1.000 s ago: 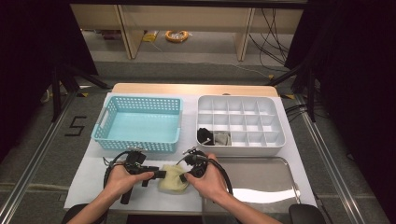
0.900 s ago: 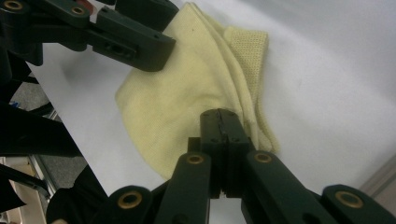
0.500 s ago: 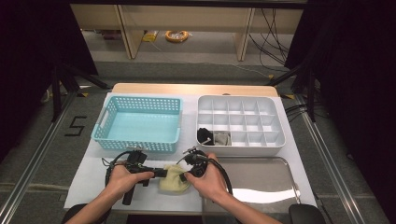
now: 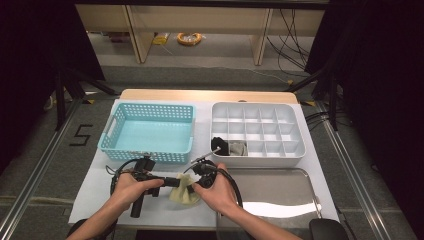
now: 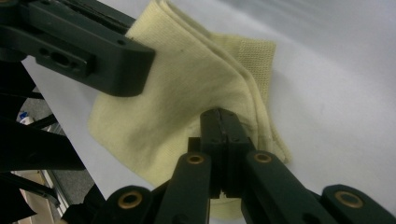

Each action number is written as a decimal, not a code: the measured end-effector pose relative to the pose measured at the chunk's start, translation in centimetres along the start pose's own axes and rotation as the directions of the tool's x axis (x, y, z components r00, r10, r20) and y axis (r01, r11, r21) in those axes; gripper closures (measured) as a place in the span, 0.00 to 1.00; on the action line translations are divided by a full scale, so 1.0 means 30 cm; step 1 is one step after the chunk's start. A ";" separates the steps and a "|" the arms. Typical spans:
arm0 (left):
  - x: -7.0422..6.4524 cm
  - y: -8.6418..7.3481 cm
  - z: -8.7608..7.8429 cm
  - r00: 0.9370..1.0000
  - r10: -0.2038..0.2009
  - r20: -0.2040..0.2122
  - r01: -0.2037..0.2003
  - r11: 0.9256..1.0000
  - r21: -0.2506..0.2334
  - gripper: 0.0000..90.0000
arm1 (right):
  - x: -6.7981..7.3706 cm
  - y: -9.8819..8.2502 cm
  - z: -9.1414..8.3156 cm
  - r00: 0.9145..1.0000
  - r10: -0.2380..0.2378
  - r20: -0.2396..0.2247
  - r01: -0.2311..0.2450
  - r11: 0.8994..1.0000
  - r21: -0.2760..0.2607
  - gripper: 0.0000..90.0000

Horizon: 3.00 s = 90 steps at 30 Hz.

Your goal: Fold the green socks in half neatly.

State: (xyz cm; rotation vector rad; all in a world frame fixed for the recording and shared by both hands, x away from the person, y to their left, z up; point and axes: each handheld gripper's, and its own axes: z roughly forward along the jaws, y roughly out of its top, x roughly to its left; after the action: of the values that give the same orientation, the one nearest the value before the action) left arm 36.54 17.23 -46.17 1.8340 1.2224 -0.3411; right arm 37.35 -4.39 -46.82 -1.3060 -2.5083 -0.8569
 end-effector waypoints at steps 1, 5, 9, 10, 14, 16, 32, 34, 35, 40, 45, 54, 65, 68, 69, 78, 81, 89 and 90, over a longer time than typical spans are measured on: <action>-0.008 -0.001 -0.003 1.000 -0.028 -0.003 0.028 1.000 0.006 0.91 | 0.002 0.002 0.003 1.000 -0.004 -0.003 0.004 1.000 0.001 1.00; -0.007 -0.001 -0.005 0.999 -0.036 0.017 0.036 0.999 0.006 0.92 | 0.011 0.008 0.019 1.000 0.005 -0.010 -0.005 1.000 -0.004 1.00; -0.011 0.001 -0.008 1.000 -0.019 -0.023 0.019 1.000 0.003 0.91 | 0.013 0.012 0.030 1.000 0.010 -0.015 -0.010 1.000 -0.005 1.00; -0.011 0.001 -0.008 1.000 -0.007 -0.023 0.007 1.000 0.004 0.91 | 0.013 0.012 0.034 1.000 0.002 -0.014 -0.002 1.000 -0.012 1.00; -0.020 -0.003 0.008 1.000 0.013 -0.022 -0.013 1.000 -0.010 0.91 | 0.017 0.011 0.039 0.999 0.027 -0.024 -0.027 1.000 -0.011 1.00; -0.024 -0.004 0.017 0.999 0.031 -0.023 -0.031 0.999 0.008 0.91 | 0.009 0.009 0.036 0.999 0.020 -0.037 -0.020 1.000 -0.014 0.99; -0.069 -0.027 0.087 0.989 0.141 -0.043 -0.138 0.989 0.058 0.81 | -0.069 0.011 -0.147 0.995 0.094 -0.045 -0.099 0.989 -0.111 0.94; -0.076 -0.029 0.088 0.987 0.147 -0.070 -0.142 0.988 0.066 0.79 | -0.074 0.016 -0.139 0.995 0.084 -0.051 -0.089 0.989 -0.120 0.91; -0.076 -0.030 0.090 0.986 0.152 -0.067 -0.147 0.987 0.069 0.78 | -0.076 0.016 -0.133 0.996 0.083 -0.036 -0.087 0.989 -0.121 0.90; -0.079 -0.035 0.098 0.984 0.168 -0.066 -0.163 0.984 0.067 0.76 | -0.073 0.015 -0.107 0.991 0.124 -0.047 -0.128 0.987 -0.093 0.86; -0.082 -0.036 0.099 0.982 0.176 -0.069 -0.171 0.982 0.074 0.76 | -0.067 0.018 -0.112 0.993 0.102 -0.067 -0.109 0.988 -0.108 0.84; -0.086 -0.039 0.103 0.980 0.187 -0.074 -0.181 0.980 0.084 0.75 | -0.060 0.016 -0.088 0.991 0.113 -0.071 -0.117 0.991 -0.066 0.87; -0.105 -0.035 0.029 0.977 0.213 -0.026 -0.212 0.977 0.014 0.75 | -0.064 0.022 -0.088 0.996 0.069 -0.052 -0.073 0.995 -0.069 0.97; -0.102 -0.048 0.016 0.973 0.228 -0.040 -0.227 0.973 0.042 0.83 | -0.061 0.024 -0.089 0.996 0.073 -0.049 -0.076 0.995 -0.061 0.97; -0.101 -0.053 0.021 0.972 0.231 -0.038 -0.229 0.972 0.060 0.84 | -0.059 0.026 -0.088 0.996 0.076 -0.043 -0.079 0.995 -0.062 0.97; -0.109 -0.075 0.077 0.963 0.263 -0.057 -0.254 0.959 0.128 0.85 | -0.074 0.034 -0.068 1.000 -0.011 0.003 0.012 0.996 -0.090 0.96; -0.106 -0.086 0.086 0.964 0.260 -0.062 -0.250 0.958 0.139 0.84 | -0.076 0.032 -0.059 1.000 -0.018 0.009 0.019 0.996 -0.086 0.92; -0.104 -0.086 0.089 0.964 0.261 -0.056 -0.252 0.959 0.128 0.83 | -0.056 0.022 -0.090 0.998 0.058 -0.006 -0.059 0.992 -0.111 0.68; -0.101 -0.086 0.091 0.966 0.258 -0.034 -0.252 0.960 0.125 0.83 | -0.053 0.022 -0.089 0.998 0.060 -0.009 -0.061 0.993 -0.106 0.65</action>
State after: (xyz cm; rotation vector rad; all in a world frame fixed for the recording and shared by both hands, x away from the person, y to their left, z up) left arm 33.54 13.59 -47.12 2.0878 1.0000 -0.2285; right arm 38.57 -6.73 -45.02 -1.4023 -2.4356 -0.9911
